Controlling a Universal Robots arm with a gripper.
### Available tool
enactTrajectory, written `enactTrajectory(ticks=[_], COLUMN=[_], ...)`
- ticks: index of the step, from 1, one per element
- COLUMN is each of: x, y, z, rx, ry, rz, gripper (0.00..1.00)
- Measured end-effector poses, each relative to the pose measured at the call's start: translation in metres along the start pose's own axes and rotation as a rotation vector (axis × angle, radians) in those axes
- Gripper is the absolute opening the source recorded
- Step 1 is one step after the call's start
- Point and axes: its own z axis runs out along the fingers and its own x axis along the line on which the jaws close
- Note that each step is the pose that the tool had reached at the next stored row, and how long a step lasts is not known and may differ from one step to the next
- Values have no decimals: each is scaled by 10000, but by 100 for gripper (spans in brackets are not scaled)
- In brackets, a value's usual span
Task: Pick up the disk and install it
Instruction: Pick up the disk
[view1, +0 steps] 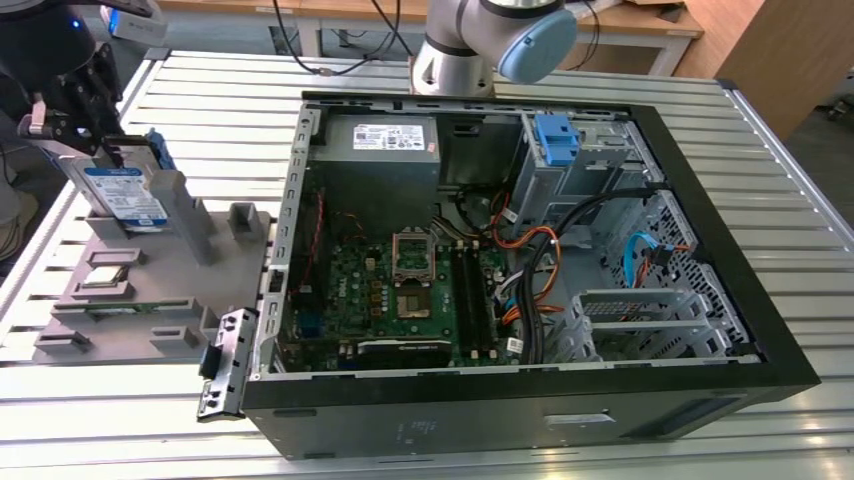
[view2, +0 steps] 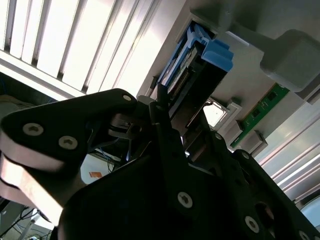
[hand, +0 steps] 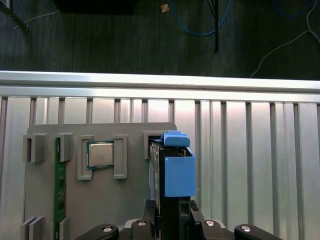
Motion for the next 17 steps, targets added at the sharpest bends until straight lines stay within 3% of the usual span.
enactTrajectory(ticks=[10,17], x=[-5,-5], y=[3,3], z=[-55,-59], rx=[0,0], ry=[-1,-1], rz=[0,0], gripper=[36,36])
